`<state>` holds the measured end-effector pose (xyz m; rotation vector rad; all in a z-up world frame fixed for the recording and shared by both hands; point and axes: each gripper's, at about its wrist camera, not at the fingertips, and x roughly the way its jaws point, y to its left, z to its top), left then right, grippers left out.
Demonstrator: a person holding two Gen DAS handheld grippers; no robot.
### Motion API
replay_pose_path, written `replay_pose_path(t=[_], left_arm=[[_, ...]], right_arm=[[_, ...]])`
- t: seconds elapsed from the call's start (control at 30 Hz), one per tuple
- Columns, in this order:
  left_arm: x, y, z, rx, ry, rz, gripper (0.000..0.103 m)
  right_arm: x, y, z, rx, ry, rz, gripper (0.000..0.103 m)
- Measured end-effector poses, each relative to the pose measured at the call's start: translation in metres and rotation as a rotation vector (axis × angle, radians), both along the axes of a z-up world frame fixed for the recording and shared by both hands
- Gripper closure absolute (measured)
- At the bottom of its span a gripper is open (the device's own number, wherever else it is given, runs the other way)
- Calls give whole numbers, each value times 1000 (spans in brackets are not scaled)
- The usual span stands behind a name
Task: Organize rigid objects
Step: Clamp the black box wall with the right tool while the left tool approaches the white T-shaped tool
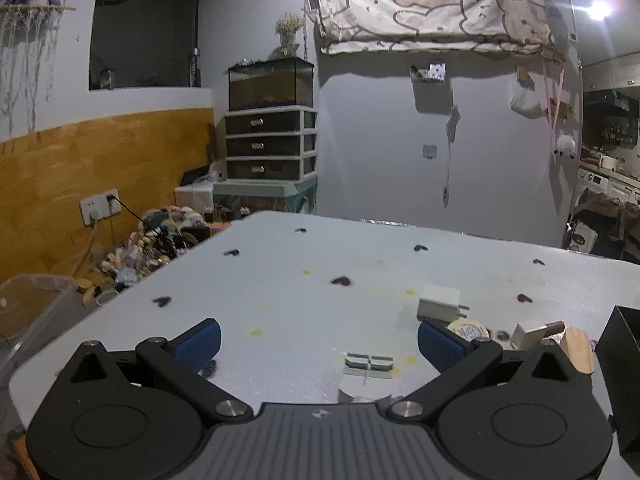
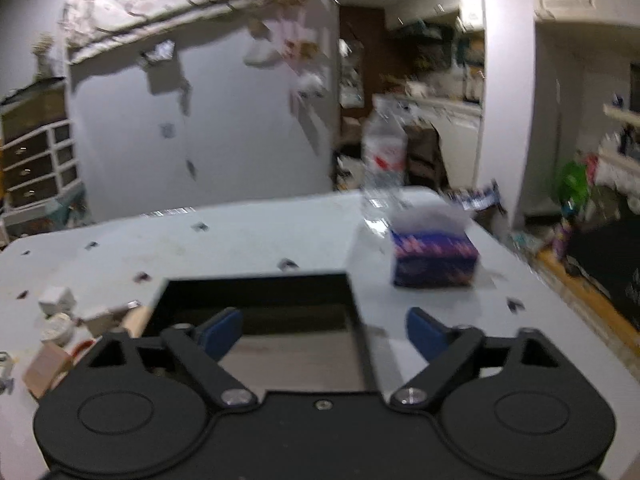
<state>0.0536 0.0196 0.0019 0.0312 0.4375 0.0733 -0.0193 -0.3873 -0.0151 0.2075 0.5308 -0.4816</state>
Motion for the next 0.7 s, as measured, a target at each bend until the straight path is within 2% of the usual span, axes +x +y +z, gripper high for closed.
replay_pose_path(t=[0.03, 0.1, 0.13, 0.2, 0.37, 0.6, 0.7], left_arm=[[3, -1, -4, -3, 11, -7, 0], [8, -5, -12, 0, 39, -22, 0], [10, -7, -16, 2, 53, -26, 0], [14, -10, -24, 9, 84, -25, 0], [24, -13, -44, -7, 151, -35, 7], [42, -17, -58, -31, 206, -58, 22], [52, -23, -61, -15, 222, -79, 24]], right_arm=[[-1, -5, -4, 9, 13, -11, 21], [-2, -13, -13, 25, 38, -25, 39], [-4, -18, -17, 43, 44, -30, 43], [-6, -28, -25, 80, 49, -32, 58], [0, -36, -39, 116, 61, -5, 80], [11, -33, -46, 115, 79, 18, 92], [13, -34, -46, 113, 86, 20, 94]])
